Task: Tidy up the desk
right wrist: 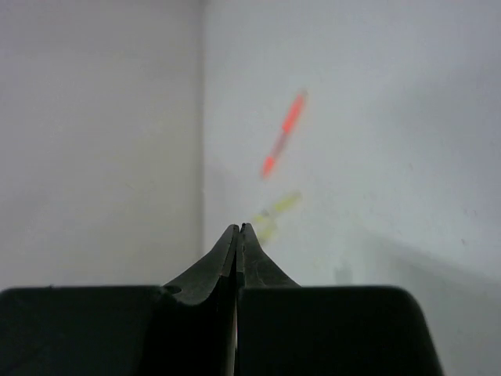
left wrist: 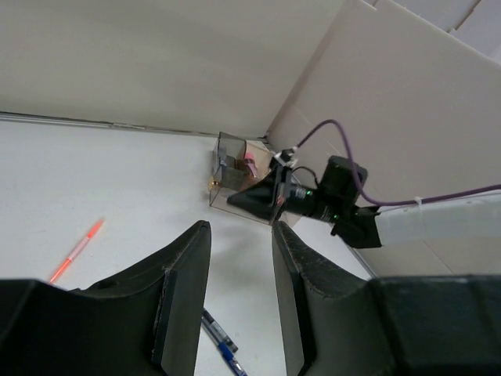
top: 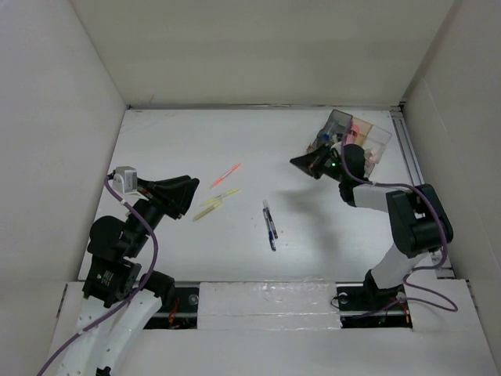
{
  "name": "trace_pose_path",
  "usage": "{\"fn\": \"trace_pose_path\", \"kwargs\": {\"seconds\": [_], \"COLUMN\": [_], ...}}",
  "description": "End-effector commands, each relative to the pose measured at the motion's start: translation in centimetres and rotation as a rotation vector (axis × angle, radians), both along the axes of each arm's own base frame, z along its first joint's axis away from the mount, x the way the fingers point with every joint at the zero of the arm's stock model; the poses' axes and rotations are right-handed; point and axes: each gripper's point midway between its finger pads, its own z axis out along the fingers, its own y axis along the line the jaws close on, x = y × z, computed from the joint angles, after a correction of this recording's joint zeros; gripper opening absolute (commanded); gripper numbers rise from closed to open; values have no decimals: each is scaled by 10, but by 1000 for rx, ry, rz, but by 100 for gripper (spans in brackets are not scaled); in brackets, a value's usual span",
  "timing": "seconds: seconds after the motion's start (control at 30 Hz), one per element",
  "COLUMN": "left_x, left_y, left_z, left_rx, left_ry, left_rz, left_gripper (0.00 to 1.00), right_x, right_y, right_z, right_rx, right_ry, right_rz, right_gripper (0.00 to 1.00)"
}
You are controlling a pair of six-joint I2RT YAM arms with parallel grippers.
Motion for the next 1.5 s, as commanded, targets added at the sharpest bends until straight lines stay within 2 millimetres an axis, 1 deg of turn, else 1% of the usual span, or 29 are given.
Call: {"fn": "trace_pose_path", "kwargs": {"seconds": [0.0, 0.03, 0.07, 0.1, 0.13, 0.17, 0.2, 0.23, 0.33, 0.37, 0.4, 0.43, 0.47, 0.5, 0.53, 0.57, 0.6, 0.67, 0.77, 0.83, 0.87, 0.9, 0.97, 1.07, 1.1, 1.13, 1.23, 1.33, 1.47], "left_x": [-1, 0, 1, 1, 1, 2, 1, 1, 1, 1, 0, 0, 0, 0, -1, 0, -1, -1, -2, -2, -3, -3, -3, -1, -1, -1, 1, 2, 2], "left_y": [0, 0, 0, -1, -1, 0, 0, 0, -1, -1, -1, -1, -1, -1, -1, -1, 0, 1, 1, 0, 1, 1, -1, -2, -1, -1, -4, -3, -5], "left_z": [14, 13, 13, 12, 12, 11, 12, 12, 12, 11, 12, 17, 18, 18, 18, 17, 17, 18, 19, 17, 18, 20, 20, 17, 18, 19, 17, 17, 15], "left_rx": [-9, -7, -5, -4, -3, -4, -5, -4, 0, 5, 5, 0, -2, 0, 0, 2, 4, 0, 4, 4, -1, -3, 0, 2, 0, -1, 7, 4, 11], "left_ry": [-52, -48, -47, -43, -41, -41, -44, -43, -44, -46, -50, -73, -76, -75, -75, -71, -74, -80, -79, -77, -83, -85, -84, -74, -78, -80, -66, -70, -60], "left_rz": [-1, 0, 2, -3, -3, 0, 2, 4, -2, -5, -5, -4, -4, -4, -5, -7, -3, 4, 1, -3, 2, 1, -11, -11, -7, -7, -17, -11, -25], "left_gripper": [33, 33, 33, 33, 33, 33, 33, 33, 33, 33, 33, 33, 33, 33, 33, 33, 33, 33, 33, 33, 33, 33, 33, 33, 33, 33, 33, 33, 33], "right_x": [-49, -50, -41, -49, -59, -55, -59, -65, -57, -58, -66, -61, -67, -66, -63, -65, -72, -76, -88, -96, -95, -102, -105, -114, -117, -116, -126, -133, -136], "right_y": [54, 58, 62, 65, 77, 75, 74, 80, 69, 72, 76, 78, 87, 79, 83, 86, 85, 86, 92, 89, 83, 79, 76, 74, 70, 70, 78, 77, 78], "right_z": [-38, -45, -43, -52, -44, -42, -43, -34, -37, -44, -54, -48, -54, -72, -68, -71, -88, -94, -106, -111, -112, -115, -109, -115, -122, -121, -132, -143, -143], "right_rx": [-242, -341, -413, -471, -509, -558, -604, -652, -797, -809, -823, -837, -859, -941, -968, -1011, -1060, -1117, -1135, -1154, -1178, -1194, -1176, -1174, -1191, -1191, -1199, -1236, -1211], "right_ry": [-42, -87, -109, -81, -135, -154, -156, -212, -238, -225, -193, -202, -195, -144, -151, -148, -109, -111, -104, -76, -70, -63, -63, -52, -32, -34, -29, -14, -15], "right_rz": [316, 332, 287, 297, 316, 261, 243, 237, 130, 160, 211, 218, 244, 231, 222, 217, 252, 250, 276, 290, 272, 277, 262, 276, 278, 278, 316, 316, 317], "right_gripper": [0, 0, 0, 0, 0, 0, 0, 0, 1, 8, 14, 25, 26, 27, 30, 31, 31, 31, 31, 30, 30, 30, 28, 28, 27, 26, 25, 24, 23]}}
